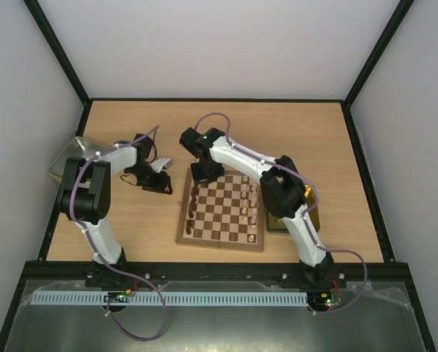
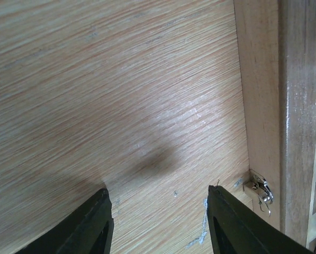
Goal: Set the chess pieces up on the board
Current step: Place the chess piece on the chessboard.
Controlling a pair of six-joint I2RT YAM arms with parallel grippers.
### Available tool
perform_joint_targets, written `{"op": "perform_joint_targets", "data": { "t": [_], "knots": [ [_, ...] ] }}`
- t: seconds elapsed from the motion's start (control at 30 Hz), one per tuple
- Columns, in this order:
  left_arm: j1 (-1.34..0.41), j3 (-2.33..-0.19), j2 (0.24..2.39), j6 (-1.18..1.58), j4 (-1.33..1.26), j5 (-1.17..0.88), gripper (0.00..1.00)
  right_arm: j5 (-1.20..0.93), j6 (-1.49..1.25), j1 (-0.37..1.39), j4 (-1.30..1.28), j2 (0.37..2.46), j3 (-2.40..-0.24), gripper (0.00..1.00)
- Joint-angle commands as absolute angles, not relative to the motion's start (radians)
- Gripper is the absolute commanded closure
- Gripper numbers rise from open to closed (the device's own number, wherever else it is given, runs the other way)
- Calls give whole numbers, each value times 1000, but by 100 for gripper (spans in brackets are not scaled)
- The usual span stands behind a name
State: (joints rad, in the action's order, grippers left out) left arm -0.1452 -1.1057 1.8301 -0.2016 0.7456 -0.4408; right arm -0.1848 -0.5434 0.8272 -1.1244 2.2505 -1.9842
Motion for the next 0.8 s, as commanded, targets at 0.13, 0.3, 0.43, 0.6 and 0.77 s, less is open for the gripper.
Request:
{"op": "perform_joint_targets", "data": {
  "t": [0.13, 0.3, 0.43, 0.6, 0.77],
  "knots": [
    [-137, -1084, 1792, -202, 743, -414, 47, -161, -554, 832, -1115, 2290, -2004, 98],
    [-134, -1079, 1787, -201, 739, -411, 46, -153, -552, 832, -1129, 2311, -2041, 98],
    [-132, -1081, 1791, -201, 739, -412, 46, -149, -549, 831, -1139, 2321, -2062, 98],
    [-131, -1083, 1793, -202, 741, -414, 46, -155, -545, 830, -1146, 2328, -2075, 93],
    [-131, -1083, 1798, -201, 741, -415, 46, -157, -543, 830, -1153, 2322, -2076, 87]
  ]
}}
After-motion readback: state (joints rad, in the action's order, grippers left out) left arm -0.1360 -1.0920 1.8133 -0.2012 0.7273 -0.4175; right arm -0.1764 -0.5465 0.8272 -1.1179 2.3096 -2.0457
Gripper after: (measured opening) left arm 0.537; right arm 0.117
